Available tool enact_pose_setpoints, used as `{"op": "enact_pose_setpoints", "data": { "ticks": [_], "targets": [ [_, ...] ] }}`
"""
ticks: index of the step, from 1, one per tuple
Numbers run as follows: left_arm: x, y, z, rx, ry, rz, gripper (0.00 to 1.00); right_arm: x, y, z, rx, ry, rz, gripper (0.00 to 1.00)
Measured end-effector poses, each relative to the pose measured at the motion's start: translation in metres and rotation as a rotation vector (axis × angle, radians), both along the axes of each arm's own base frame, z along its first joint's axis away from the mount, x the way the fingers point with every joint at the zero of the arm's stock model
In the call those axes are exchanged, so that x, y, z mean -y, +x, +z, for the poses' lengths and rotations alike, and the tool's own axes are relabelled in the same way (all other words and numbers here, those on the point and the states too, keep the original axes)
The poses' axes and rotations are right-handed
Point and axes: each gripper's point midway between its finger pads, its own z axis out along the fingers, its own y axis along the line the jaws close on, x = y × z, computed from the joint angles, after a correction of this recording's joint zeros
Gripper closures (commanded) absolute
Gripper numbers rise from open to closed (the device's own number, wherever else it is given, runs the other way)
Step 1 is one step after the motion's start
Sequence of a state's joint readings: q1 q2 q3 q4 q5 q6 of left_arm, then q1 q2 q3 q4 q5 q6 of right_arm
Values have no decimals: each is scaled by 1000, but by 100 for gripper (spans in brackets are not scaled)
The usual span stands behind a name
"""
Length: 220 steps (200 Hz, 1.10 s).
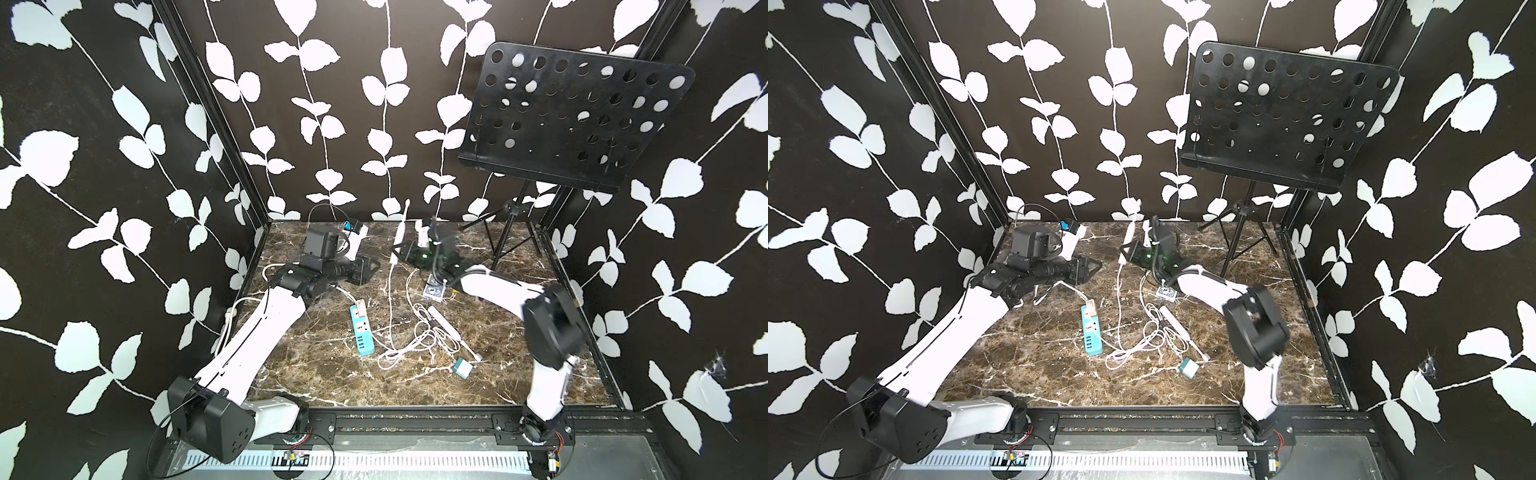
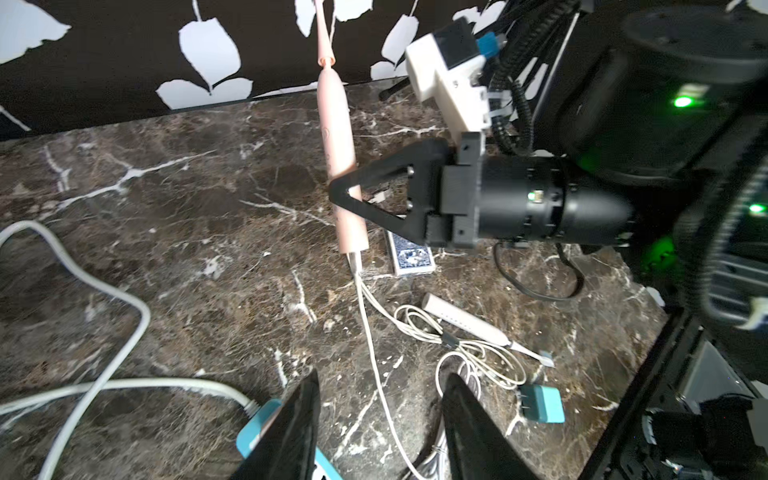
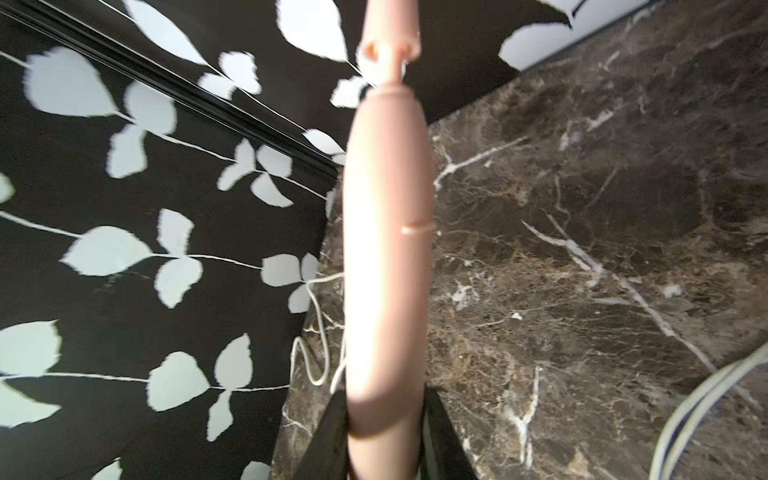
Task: Charge the electric toothbrush
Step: Place the electric toothbrush at the center of the board.
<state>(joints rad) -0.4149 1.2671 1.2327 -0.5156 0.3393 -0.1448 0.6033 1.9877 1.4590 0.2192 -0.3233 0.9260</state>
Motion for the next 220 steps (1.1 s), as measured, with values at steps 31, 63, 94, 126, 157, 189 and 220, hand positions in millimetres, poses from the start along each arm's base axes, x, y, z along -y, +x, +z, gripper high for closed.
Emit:
{"op": "enact_pose_setpoints", "data": {
  "ticks": [31,63,94,126,157,189,220],
  "targets": [
    [-5,4,-10,-14,30,24,50,-13,26,-38,-49,-73,-9,100],
    [-18,12,-21,-26,63,68,49,-22,31,-74,-127,-108,16,100],
    [-24,19,-34,-52,89,98,48,-14,25,-114,-226,-169,12,100],
    [-24,23,-47,-78,103,103,47,-9,21,-134,-288,-191,7,100],
    [-24,25,-51,-87,104,109,43,-2,21,-144,-338,-210,-5,87],
    [-24,26,-51,-86,106,114,38,3,19,-150,-379,-222,-12,70],
    [-25,26,-51,-84,108,115,35,6,17,-147,-381,-247,0,57]
  ]
}}
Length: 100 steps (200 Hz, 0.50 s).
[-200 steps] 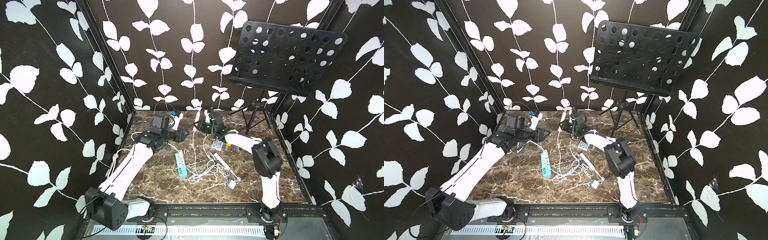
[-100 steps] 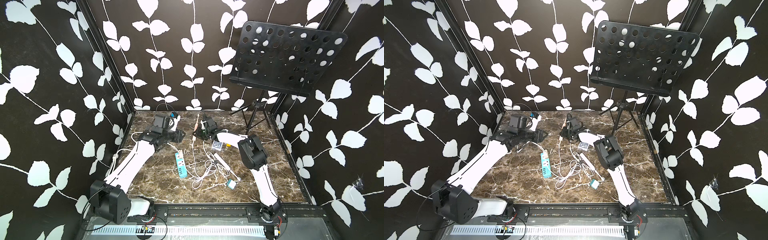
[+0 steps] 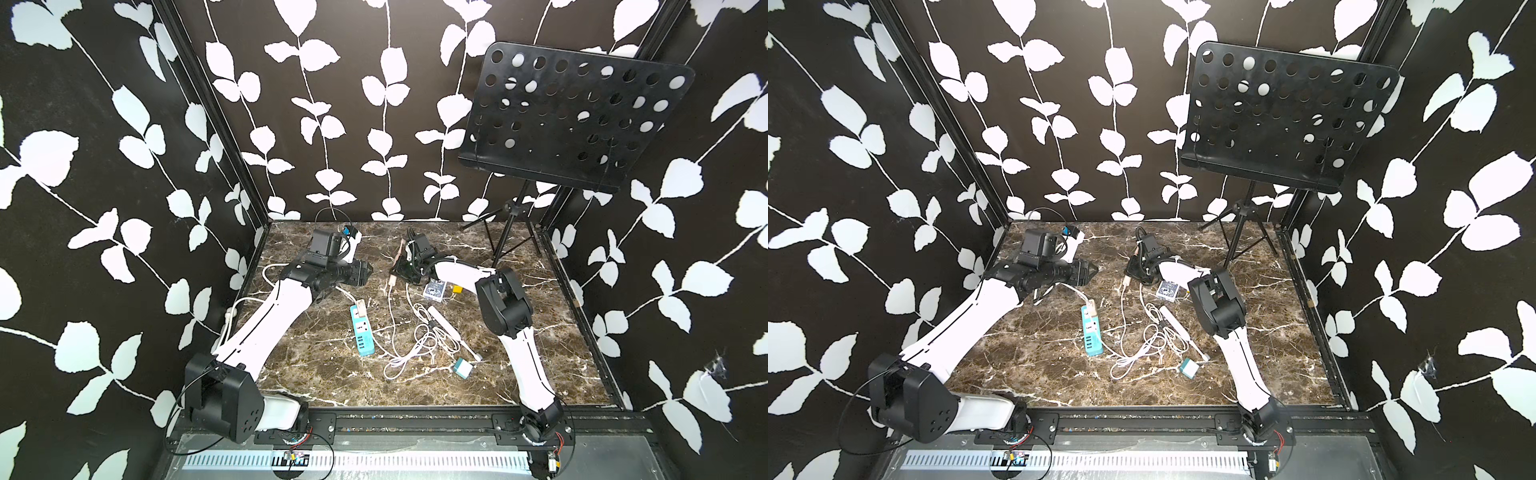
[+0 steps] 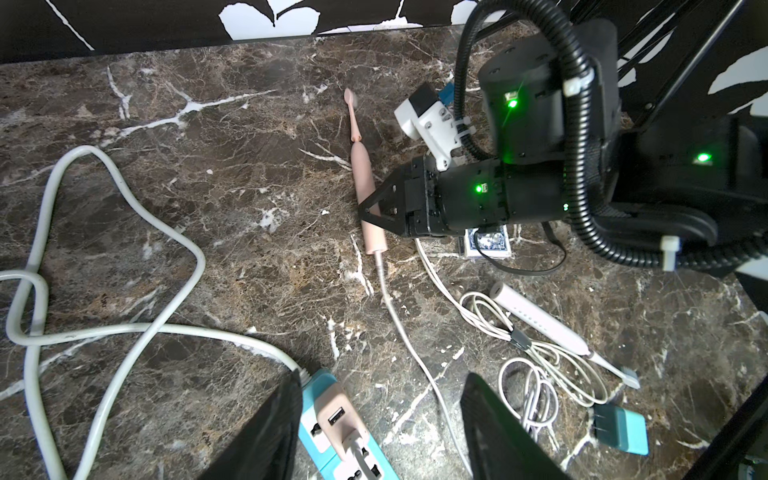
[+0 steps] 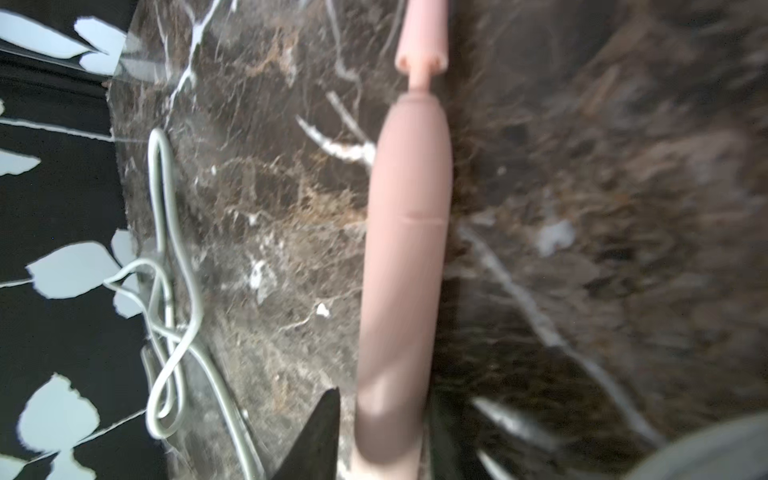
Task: Charge the electric toothbrush
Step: Place the electric toothbrush at the center of the board.
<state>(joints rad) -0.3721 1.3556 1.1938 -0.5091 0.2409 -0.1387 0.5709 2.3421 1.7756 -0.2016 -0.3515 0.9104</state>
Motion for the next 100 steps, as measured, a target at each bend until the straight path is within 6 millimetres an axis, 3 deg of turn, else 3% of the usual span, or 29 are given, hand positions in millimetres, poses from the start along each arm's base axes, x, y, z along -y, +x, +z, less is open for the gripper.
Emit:
{"op": "enact_pose_setpoints", "data": {
  "ticks": [23,41,75,87,100],
  "targets": [
    [0,0,0,1,2,-3,34,12,-10,11,4,-54,17,49],
    [2,-3,2,10,10,-14,33,30,-29,37,31,-97,25,45],
    [31,-29,15,58,29,-108,31,77,-85,106,133,-152,52,43],
    [43,-41,17,69,25,-152,31,95,-111,116,153,-184,64,43],
    [57,-57,15,69,26,-202,31,115,-146,112,144,-236,85,42]
  ]
}}
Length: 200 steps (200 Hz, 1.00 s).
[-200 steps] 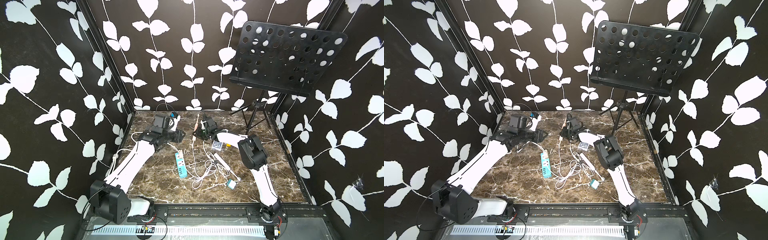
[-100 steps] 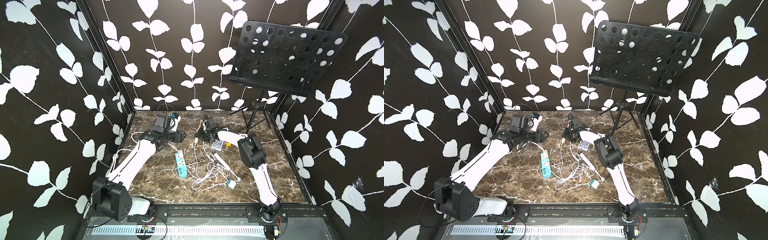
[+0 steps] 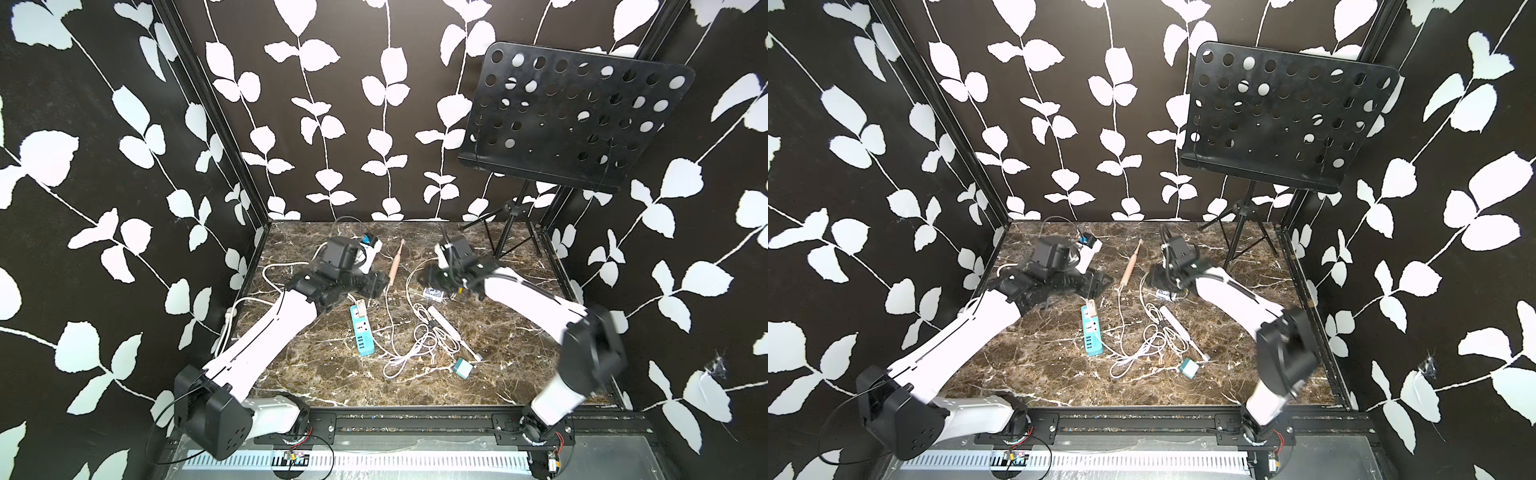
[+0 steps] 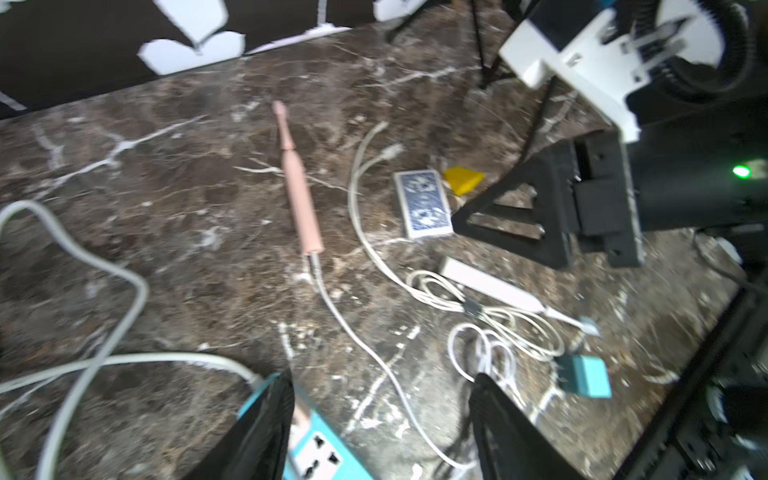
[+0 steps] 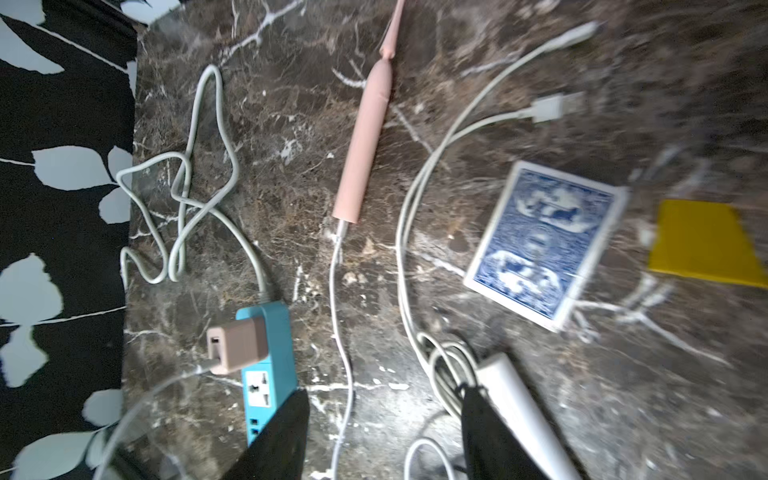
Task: Charge the electric toothbrush
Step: Place the electric toothbrush at the center of the board, then pick up the plug from the center of the board.
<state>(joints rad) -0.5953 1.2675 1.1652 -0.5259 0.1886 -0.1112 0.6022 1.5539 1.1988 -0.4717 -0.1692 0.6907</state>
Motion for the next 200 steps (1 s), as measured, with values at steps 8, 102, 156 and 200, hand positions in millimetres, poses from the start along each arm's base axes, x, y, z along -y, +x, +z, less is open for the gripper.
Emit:
{"op": "enact_pose_setpoints", "data": {
  "ticks": [8,102,156,200],
  "targets": [
    [8,-8,-3,-4,4,-29,31,10,-22,-8,-22,-45,15,42],
    [37,-45,-41,-99,-8,-77,30,53,-169,-98,-235,-420,250,37],
    [40,-44,-39,-101,-25,-67,29,73,-172,-114,-258,-495,201,29],
    [40,-44,-39,-103,-26,-65,29,77,-170,-116,-253,-519,181,27]
  ]
}}
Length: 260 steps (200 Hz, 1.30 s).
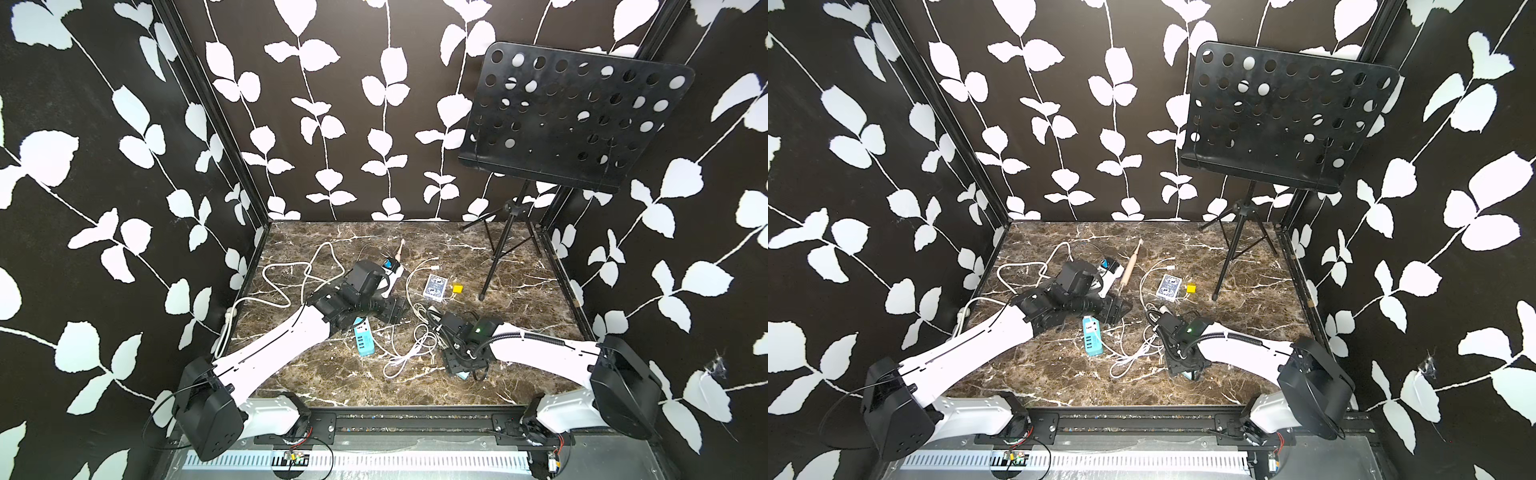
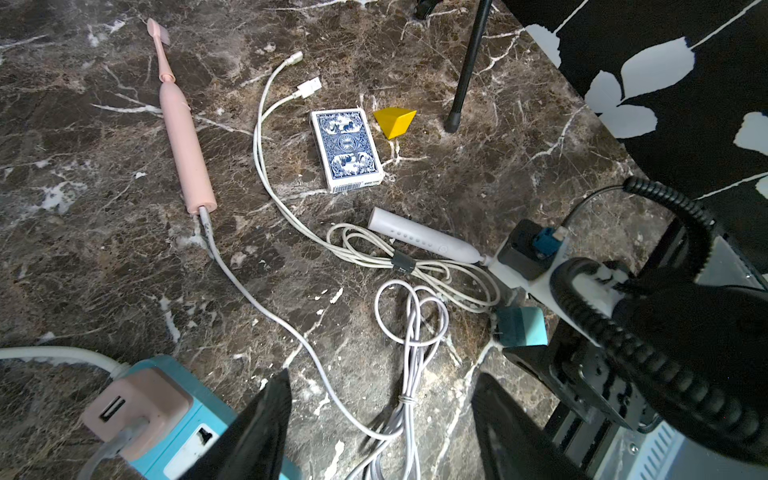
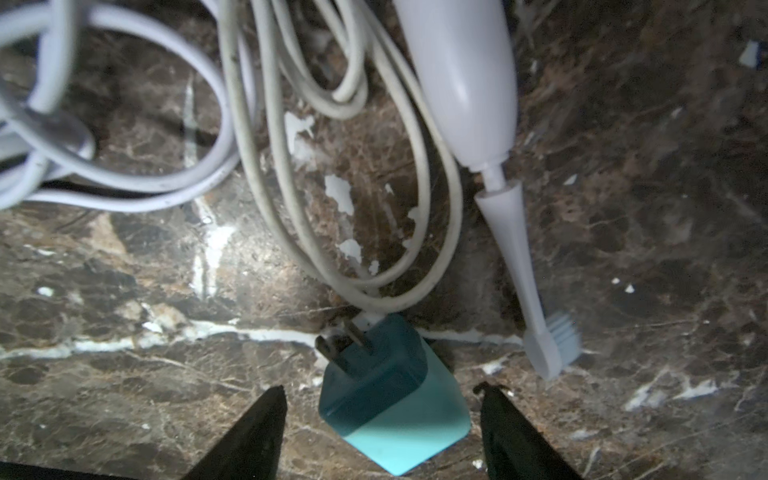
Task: Charge the electric toothbrush
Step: Pick up the plug from the center of the board.
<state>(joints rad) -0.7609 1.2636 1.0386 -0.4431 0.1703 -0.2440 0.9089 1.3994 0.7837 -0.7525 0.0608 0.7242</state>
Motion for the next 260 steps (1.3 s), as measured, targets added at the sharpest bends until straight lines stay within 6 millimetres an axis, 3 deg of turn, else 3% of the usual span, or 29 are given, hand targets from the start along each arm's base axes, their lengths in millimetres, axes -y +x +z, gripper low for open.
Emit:
{"op": "enact_pose_setpoints", "data": {
  "ticks": [53,92,158,212,260],
  "targets": [
    [-1,1,0,5,5,7,29,14,-7,-11,-34,1,-31,31],
    [-1,2,-2,4,12,11,28,-4,-11,-15,-45,55,23,34],
    [-1,4,-8,-4,26,15,28,-31,-17,-12,-26,136,83,31],
    [-2,4,-8,1,30,15,28,-9,-17,-18,-21,17,54,23],
    [-2,5,-8,3,32,13,28,-2,2,-21,-5,0,-18,22]
  ]
}}
